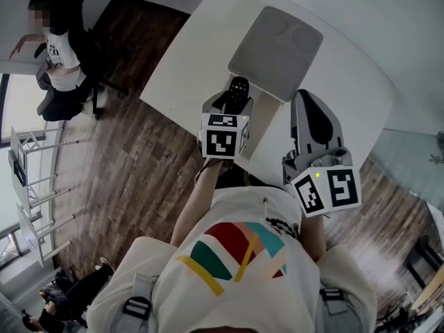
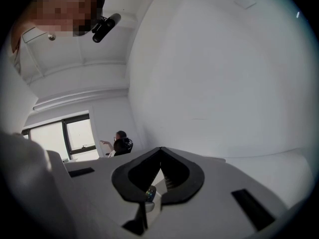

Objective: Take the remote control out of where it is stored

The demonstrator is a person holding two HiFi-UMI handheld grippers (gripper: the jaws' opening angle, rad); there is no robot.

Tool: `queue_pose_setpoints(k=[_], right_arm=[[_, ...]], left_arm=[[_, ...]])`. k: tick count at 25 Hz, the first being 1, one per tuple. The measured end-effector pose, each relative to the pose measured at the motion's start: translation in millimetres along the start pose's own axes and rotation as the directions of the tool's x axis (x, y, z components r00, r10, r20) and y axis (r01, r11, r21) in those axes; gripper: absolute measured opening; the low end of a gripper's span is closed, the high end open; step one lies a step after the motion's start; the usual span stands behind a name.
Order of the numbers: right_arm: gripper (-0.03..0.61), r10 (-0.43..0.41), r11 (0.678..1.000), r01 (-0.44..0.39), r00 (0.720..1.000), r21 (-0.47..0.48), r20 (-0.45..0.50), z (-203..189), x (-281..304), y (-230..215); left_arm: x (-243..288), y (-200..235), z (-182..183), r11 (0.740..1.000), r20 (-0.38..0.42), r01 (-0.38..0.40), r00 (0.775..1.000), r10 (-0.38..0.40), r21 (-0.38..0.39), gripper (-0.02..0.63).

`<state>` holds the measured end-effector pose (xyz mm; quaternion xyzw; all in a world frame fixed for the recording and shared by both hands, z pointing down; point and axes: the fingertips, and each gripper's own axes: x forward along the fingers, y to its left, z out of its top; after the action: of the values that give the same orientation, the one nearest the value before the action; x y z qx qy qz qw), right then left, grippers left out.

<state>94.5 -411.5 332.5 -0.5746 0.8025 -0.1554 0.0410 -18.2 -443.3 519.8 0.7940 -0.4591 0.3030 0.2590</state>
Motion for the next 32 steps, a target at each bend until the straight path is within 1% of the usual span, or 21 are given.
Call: queue_pose_setpoints(k=[3,5,7,9,11,12,14,16,17,19,21,25,27,29,32], right_arm=[[0.002,0.010,1.000,-0.010,1.000,-0.015,0.013,6.6,0.6,8.7],[0.002,0.017,0.999,-0.017,0.999,-0.027,0.027,12.3,0.8,12.6],[0.002,0.023,0.999,-0.021,0.999,-0.037,0.047,19.8,1.5,14.9],[0.002,0.025,0.999,-0.022,0.997,-0.042,0.071,29.9,0.5,17.7],[0.002,0.026,0.999,-0.022,0.995,-0.047,0.101,41.1,-2.9,21.5],[0.002,0.027,0.999,-0.021,0.993,-0.050,0.114,46.0,-4.7,23.4],[0.002,0.030,0.998,-0.022,0.990,-0.059,0.135,54.2,-6.8,26.9],[0.002,0.034,0.997,-0.023,0.988,-0.076,0.149,61.4,-7.0,30.5],[0.002,0.036,0.996,-0.023,0.987,-0.086,0.156,65.0,-6.8,32.7],[0.002,0.037,0.994,-0.018,0.984,-0.110,0.177,72.5,-7.2,37.0],[0.002,0.034,0.991,-0.007,0.980,-0.134,0.198,79.7,-9.0,40.1],[0.002,0.028,0.988,0.007,0.974,-0.154,0.226,90.3,-12.9,42.6],[0.002,0.026,0.988,0.011,0.972,-0.156,0.233,94.4,-13.9,43.2],[0.002,0.016,0.986,0.023,0.971,-0.163,0.237,96.6,-14.2,42.7],[0.002,-0.007,0.979,0.054,0.972,-0.198,0.235,96.4,-12.7,43.4]], left_arm=[[-28.7,9.5,39.0,1.000,0.123,-0.018,0.992,0.021,-0.021,0.264],[-49.7,14.7,66.1,0.999,0.211,-0.027,0.977,0.032,-0.030,0.264],[-73.8,18.9,94.7,0.999,0.306,-0.034,0.951,0.043,-0.036,0.264],[-103.2,21.4,122.0,0.999,0.406,-0.034,0.913,0.048,-0.042,0.264],[-135.8,21.4,145.4,0.999,0.506,-0.024,0.861,0.042,-0.042,0.264],[-152.0,21.1,155.3,0.999,0.556,-0.018,0.830,0.037,-0.039,0.264],[-182.5,20.2,172.1,1.000,0.653,-0.017,0.757,0.029,-0.025,0.264],[-209.3,19.3,184.8,0.999,0.729,-0.043,0.684,0.030,0.000,0.264],[-221.3,18.8,189.6,0.998,0.758,-0.063,0.651,0.032,0.011,0.264],[-242.2,17.5,196.4,0.995,0.801,-0.095,0.597,0.036,0.026,0.264],[-258.6,15.3,200.2,0.993,0.831,-0.115,0.556,0.035,0.035,0.264],[-278.5,11.6,204.3,0.990,0.868,-0.131,0.495,0.027,0.044,0.264],[-284.5,10.9,205.6,0.992,0.881,-0.123,0.473,0.022,0.041,0.264],[-286.3,10.3,205.4,0.991,0.884,-0.128,0.467,0.024,0.041,0.264],[-286.4,11.1,204.9,0.989,0.884,-0.143,0.468,0.026,0.046,0.264]])
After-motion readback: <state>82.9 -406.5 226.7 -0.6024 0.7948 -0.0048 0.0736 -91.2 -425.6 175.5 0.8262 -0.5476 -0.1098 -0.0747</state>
